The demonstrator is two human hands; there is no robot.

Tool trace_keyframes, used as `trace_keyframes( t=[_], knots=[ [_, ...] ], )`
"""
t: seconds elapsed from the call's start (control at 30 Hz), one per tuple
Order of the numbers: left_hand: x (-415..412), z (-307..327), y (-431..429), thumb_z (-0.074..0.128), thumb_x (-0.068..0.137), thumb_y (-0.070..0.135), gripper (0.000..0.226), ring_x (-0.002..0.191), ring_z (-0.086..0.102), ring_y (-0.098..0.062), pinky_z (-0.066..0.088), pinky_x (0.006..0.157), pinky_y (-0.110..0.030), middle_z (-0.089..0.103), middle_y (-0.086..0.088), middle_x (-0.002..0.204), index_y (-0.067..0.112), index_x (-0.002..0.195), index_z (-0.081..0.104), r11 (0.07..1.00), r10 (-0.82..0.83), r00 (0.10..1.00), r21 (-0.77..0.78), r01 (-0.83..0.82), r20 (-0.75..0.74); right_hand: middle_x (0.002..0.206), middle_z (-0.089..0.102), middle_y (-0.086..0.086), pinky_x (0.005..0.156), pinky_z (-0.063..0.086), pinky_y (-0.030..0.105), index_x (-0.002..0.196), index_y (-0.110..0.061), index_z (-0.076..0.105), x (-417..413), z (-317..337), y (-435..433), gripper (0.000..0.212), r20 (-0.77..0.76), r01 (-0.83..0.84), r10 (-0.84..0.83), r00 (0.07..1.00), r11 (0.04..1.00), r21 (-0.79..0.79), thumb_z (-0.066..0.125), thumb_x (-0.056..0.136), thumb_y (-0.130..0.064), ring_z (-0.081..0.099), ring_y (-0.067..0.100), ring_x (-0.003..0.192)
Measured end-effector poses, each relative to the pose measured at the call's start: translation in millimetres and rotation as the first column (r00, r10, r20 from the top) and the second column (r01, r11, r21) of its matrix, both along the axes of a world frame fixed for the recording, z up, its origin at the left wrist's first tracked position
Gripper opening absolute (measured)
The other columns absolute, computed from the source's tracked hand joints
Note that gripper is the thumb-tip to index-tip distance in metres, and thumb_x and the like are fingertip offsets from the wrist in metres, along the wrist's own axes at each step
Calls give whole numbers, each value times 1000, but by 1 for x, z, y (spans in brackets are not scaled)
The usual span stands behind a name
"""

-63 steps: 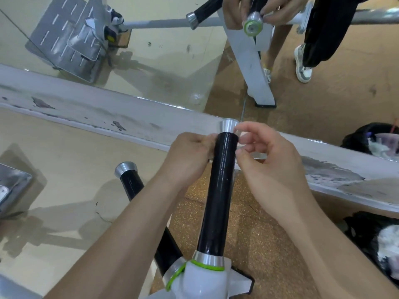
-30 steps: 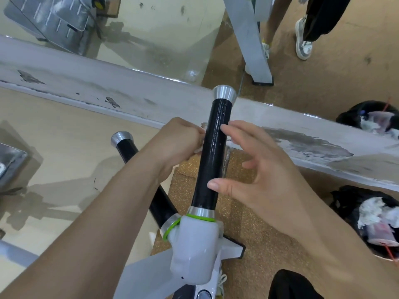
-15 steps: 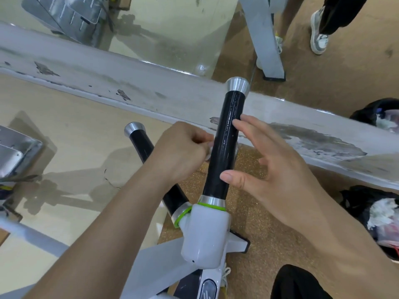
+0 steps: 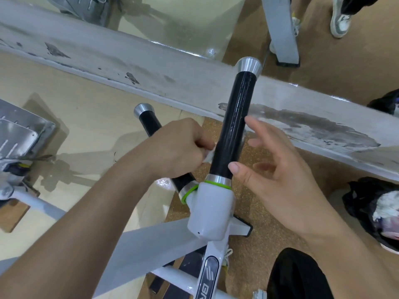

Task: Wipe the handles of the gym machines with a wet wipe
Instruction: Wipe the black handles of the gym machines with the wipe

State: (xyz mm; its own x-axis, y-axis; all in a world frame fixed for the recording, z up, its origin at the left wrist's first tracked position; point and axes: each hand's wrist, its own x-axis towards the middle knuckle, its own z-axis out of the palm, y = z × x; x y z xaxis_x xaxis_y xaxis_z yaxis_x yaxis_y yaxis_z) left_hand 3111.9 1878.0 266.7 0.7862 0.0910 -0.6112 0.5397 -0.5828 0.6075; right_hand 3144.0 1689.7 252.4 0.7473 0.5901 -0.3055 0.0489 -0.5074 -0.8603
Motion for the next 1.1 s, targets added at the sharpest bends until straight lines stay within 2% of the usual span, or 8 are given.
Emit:
trace_keyframes(
  t=[0.17,0.33,0.53,0.67,0.73,0.83,0.97,1.1],
  knots=[
    [-2,-3,-7,60,86,19,21,55,50,-11,42,56,-24,59,2,56,16,67,70,980,192,972,29,-197,134,135,37,-34,87,42,19,138,-46,37,-11,-1,-2,68,-46,67,-65,997,997,47,68,83,-23,40,-11,120],
    [-15,7,-12,51,83,11,25,55,46,-16,41,55,-30,54,-5,57,11,60,60,989,-53,998,138,47,41,143,30,-30,107,38,42,140,-49,32,-17,0,2,69,-52,92,-90,995,995,37,66,86,-21,31,-4,134],
    [-29,8,-19,55,85,16,18,64,57,-14,41,55,-19,65,-4,68,12,71,67,942,89,978,302,-145,190,138,36,-32,98,44,30,140,-46,32,-26,0,4,68,-119,156,-147,982,985,71,63,88,-16,37,-14,122],
    [-41,5,-30,51,88,18,24,67,57,-22,46,62,-35,63,-8,70,9,71,65,933,35,981,346,-100,190,132,43,-28,84,42,12,138,-45,36,-34,2,7,62,-184,205,-186,965,975,88,62,89,-17,42,-15,115],
    [-49,13,-27,54,88,20,23,68,57,-13,45,61,-25,63,-1,72,17,67,62,922,88,968,348,-169,236,120,52,-24,78,44,10,129,-42,48,-39,5,6,52,-203,285,-259,945,952,113,65,86,-19,50,-10,106],
    [-55,36,-34,60,87,23,19,65,57,0,41,56,-13,64,10,68,30,69,62,900,286,893,222,-375,347,99,62,-9,74,49,18,109,-33,60,-46,17,4,34,-304,397,-322,897,889,228,71,78,-24,59,0,84],
    [-59,46,-65,69,84,13,13,68,66,-3,49,60,-12,72,11,74,26,81,71,854,519,810,-214,-474,273,83,73,2,62,54,24,94,-21,72,-49,27,0,20,-427,424,-259,866,834,354,72,76,-13,67,12,71],
    [-68,26,-75,70,81,19,20,80,57,-1,44,67,-10,62,18,88,32,96,68,914,269,855,162,-371,444,81,75,-5,73,58,39,88,-35,75,-55,1,-5,27,-302,626,-557,774,745,230,71,81,-9,69,16,74]
  ],
)
